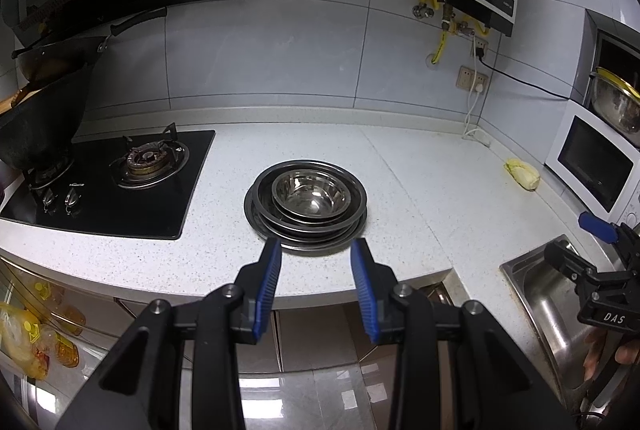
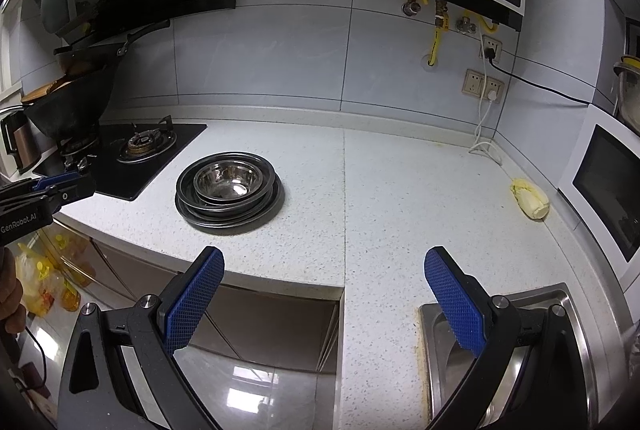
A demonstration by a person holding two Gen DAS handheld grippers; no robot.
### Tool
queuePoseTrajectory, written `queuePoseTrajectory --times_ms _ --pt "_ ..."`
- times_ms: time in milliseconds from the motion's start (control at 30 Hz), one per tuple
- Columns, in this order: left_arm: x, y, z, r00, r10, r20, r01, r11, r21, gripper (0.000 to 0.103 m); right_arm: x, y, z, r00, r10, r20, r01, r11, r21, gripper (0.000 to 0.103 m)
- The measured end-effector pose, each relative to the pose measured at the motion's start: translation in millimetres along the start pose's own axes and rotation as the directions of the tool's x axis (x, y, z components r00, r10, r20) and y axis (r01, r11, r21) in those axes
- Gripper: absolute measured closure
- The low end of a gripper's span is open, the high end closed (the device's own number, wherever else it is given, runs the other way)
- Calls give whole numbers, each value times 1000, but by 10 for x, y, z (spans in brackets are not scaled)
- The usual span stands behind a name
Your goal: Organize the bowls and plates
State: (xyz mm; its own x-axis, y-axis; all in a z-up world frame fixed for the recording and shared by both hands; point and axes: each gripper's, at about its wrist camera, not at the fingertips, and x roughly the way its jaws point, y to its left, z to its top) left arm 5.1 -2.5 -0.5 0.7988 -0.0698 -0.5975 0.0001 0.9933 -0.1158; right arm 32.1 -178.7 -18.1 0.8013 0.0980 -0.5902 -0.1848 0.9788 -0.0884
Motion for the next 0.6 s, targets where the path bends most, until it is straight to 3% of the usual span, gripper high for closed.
queuePoseTrajectory --times_ms 600 --pt "-3 37 -15 997 76 5 -76 997 0 69 32 44 13 1000 5 -2 -5 1000 -25 4"
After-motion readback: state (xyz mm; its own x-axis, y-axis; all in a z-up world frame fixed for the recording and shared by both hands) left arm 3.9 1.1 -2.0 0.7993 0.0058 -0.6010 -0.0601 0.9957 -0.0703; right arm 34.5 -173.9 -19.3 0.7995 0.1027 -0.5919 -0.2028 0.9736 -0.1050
